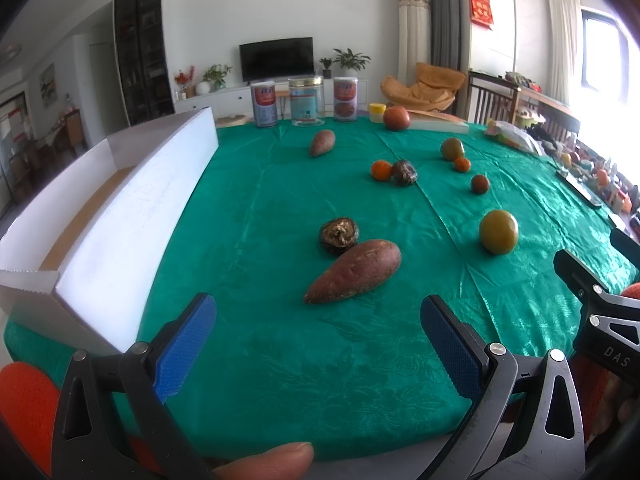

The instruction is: Organize fruits

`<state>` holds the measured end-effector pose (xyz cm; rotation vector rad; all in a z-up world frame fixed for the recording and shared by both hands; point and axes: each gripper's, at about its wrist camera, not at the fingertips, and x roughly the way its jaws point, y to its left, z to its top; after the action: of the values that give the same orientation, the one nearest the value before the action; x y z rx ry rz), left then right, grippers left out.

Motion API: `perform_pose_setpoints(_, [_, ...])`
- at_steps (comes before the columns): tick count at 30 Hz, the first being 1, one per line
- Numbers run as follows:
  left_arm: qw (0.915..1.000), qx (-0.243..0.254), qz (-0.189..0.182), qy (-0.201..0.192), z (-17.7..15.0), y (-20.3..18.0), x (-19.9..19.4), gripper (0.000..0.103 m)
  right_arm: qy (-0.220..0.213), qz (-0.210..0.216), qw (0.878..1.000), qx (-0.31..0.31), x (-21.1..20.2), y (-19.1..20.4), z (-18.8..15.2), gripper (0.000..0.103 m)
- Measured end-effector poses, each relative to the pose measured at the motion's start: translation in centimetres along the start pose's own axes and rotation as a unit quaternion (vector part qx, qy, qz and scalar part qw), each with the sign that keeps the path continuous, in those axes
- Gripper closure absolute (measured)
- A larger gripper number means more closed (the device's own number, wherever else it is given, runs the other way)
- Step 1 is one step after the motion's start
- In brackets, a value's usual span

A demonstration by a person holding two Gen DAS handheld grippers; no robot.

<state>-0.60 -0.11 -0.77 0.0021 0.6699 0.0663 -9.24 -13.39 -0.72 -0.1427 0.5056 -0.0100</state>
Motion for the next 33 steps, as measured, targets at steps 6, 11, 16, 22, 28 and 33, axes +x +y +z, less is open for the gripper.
perform_pose_setpoints(6, [1.0, 0.001, -0.001, 0.002, -0.1, -0.1, 0.0, 0.001, 0.003, 0.002, 1.0, 0.002, 0.1, 0.0, 0.0, 0.0])
perform_pose_setpoints(11, [1.0, 0.001, -0.001, 0.003, -0.1, -0.1, 0.0, 0.001, 0.004, 0.003, 1.0, 0.002, 0.2, 0.0, 0.0, 0.0])
perform_pose_setpoints(16, [1.0, 0.002, -0.001, 0.007, -0.4, -0.2, 0.2, 0.001, 0.006, 0.005, 1.0, 0.004, 0.4, 0.0, -0.1, 0.0])
perform_pose_setpoints(22, [0.9999, 0.001, -0.002, 0.012, -0.4, -0.2, 0.4, 0.001, 0.011, 0.008, 1.0, 0.008, 0.6, -0.1, -0.2, 0.0])
perform_pose_setpoints(28, [0.9996, 0.001, -0.009, 0.025, -0.5, -0.1, 0.8, 0.001, 0.014, 0.012, 1.0, 0.012, 0.7, -0.2, -0.2, 0.0])
perform_pose_setpoints(33, [0.9984, -0.016, -0.031, 0.046, 0.1, 1.6, 1.4, 0.001, 0.023, 0.016, 0.999, 0.022, 1.1, -0.7, -0.3, 0.0])
